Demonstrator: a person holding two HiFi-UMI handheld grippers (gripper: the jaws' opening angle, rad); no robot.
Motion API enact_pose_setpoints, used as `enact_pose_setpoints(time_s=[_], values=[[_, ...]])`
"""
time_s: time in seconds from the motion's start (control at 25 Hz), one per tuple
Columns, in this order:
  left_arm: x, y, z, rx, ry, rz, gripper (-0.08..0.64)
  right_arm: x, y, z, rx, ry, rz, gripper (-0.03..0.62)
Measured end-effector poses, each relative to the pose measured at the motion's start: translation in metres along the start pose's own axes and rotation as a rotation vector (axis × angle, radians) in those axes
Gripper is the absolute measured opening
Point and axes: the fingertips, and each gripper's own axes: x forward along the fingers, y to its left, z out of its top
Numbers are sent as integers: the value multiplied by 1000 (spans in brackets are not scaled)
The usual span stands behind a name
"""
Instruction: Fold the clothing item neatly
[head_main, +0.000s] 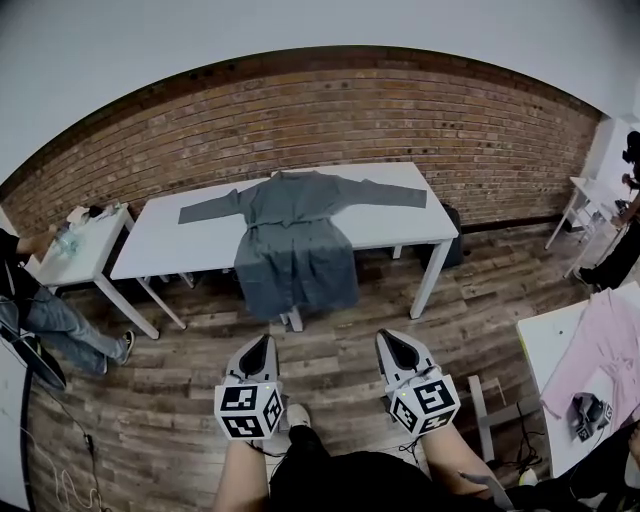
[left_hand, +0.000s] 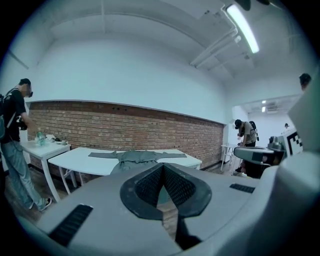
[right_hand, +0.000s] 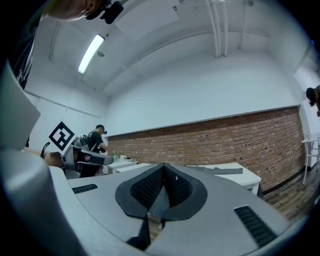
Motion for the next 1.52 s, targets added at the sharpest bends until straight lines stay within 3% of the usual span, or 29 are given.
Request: enact_pose_setpoints(time_s=[0.4,1.04,1.52], values=[[59,58,10,-11,33,-41,-8,87,6,-8,4,43,-21,0],[189,181,58,-57,1,-136,-8,257,12,5,-74,67,-86,0],[236,194,44,-14,74,-209,-8,301,13,-4,-33,65,-91,0]])
